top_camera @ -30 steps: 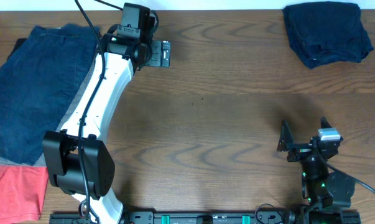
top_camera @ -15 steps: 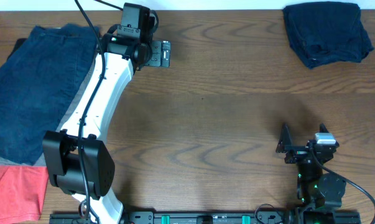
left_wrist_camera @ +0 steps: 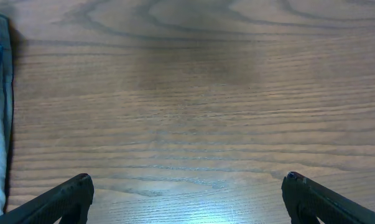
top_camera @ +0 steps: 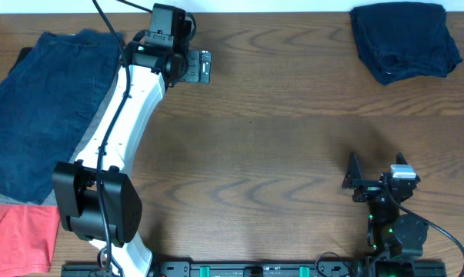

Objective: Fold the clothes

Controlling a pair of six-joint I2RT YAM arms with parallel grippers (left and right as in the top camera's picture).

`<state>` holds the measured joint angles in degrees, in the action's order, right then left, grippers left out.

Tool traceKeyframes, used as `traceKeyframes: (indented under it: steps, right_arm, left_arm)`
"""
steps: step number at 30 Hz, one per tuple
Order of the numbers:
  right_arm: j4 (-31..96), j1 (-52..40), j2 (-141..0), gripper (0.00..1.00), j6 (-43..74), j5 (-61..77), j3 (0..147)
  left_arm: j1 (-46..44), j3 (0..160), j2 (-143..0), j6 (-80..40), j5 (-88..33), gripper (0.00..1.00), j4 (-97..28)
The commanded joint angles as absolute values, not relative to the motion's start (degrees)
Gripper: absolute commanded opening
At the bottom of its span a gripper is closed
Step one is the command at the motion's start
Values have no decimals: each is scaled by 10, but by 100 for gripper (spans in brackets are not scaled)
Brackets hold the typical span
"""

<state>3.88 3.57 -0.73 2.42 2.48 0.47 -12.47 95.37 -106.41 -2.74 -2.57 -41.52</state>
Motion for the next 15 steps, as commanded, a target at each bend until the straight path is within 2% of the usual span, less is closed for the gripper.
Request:
traceKeyframes:
  steps: [1, 15]
  right_arm:
    - [41, 26, -3, 99, 32, 15, 3]
    - [41, 26, -3, 99, 32, 15, 3]
  left_arm:
    - [-122, 950, -1072, -22, -19, 98, -415]
    - [-116, 950, -1067, -22, -19, 98, -437]
